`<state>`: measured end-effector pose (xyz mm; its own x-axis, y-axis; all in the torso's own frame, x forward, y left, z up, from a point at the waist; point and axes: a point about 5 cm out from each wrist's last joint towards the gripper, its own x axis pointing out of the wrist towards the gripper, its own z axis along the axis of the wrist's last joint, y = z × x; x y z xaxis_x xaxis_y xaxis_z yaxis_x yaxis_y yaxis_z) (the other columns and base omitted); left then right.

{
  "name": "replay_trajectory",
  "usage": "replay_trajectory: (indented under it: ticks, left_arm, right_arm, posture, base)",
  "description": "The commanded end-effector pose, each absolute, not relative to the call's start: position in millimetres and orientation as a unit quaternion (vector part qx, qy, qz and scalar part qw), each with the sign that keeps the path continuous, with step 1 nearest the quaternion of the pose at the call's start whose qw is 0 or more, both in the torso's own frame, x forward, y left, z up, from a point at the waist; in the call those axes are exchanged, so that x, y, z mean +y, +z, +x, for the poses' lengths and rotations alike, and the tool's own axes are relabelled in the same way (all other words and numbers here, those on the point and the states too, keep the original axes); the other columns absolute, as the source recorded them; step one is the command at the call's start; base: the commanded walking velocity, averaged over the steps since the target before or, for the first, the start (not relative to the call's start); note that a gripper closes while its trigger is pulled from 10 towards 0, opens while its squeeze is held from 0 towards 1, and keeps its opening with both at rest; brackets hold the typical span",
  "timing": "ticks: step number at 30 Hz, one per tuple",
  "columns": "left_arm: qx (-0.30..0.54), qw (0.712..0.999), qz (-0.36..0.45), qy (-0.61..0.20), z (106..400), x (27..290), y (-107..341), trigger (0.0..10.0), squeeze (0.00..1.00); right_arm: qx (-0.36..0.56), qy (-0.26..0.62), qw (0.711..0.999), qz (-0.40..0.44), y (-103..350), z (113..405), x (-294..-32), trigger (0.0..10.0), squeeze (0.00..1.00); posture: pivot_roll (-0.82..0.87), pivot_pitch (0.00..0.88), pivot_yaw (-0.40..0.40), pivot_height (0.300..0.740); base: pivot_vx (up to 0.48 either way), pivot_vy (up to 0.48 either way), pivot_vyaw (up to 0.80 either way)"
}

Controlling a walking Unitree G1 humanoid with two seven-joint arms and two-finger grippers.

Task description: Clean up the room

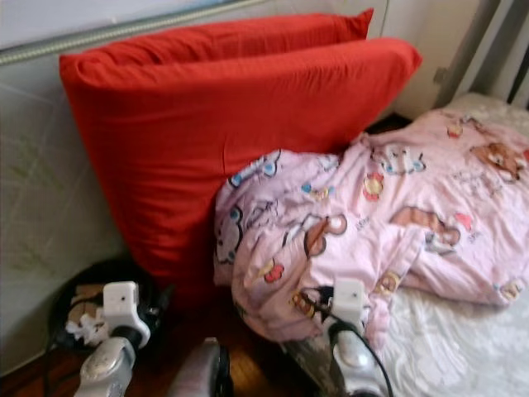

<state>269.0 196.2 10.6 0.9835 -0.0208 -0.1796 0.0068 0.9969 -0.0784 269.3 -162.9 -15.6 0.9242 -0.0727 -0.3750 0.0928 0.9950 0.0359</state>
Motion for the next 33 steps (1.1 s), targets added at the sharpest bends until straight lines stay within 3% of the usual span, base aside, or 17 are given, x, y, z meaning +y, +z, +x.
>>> replay_trajectory:
  ticks: [1, 24, 33]
  left_arm:
    - [0.081, 0.996, -0.038, -0.013, 274.7, 194.2, 16.4, 10.0, 0.0]
    - [0.079, 0.996, -0.037, -0.022, 275.1, 198.6, 18.5, 10.0, 0.0]
    - [0.075, 0.996, -0.031, -0.029, 273.6, 200.2, 19.7, 10.0, 0.0]
  right_arm:
    - [0.197, -0.053, 0.979, 0.025, -16.7, 268.7, -168.7, 10.0, 0.0]
    - [0.229, -0.162, 0.958, 0.068, -1.5, 289.3, -211.6, 10.0, 0.0]
    - [0.224, -0.155, 0.96, 0.068, 3.9, 295.2, -212.6, 10.0, 0.0]
  posture:
    - [0.11, 0.082, 0.004, 0.645]
    - [0.14, 0.116, 0.016, 0.616]
    - [0.16, 0.132, 0.024, 0.571]
  base:
    - [0.0, 0.0, 0.0]
    - [0.0, 0.0, 0.0]
    - [0.0, 0.0, 0.0]
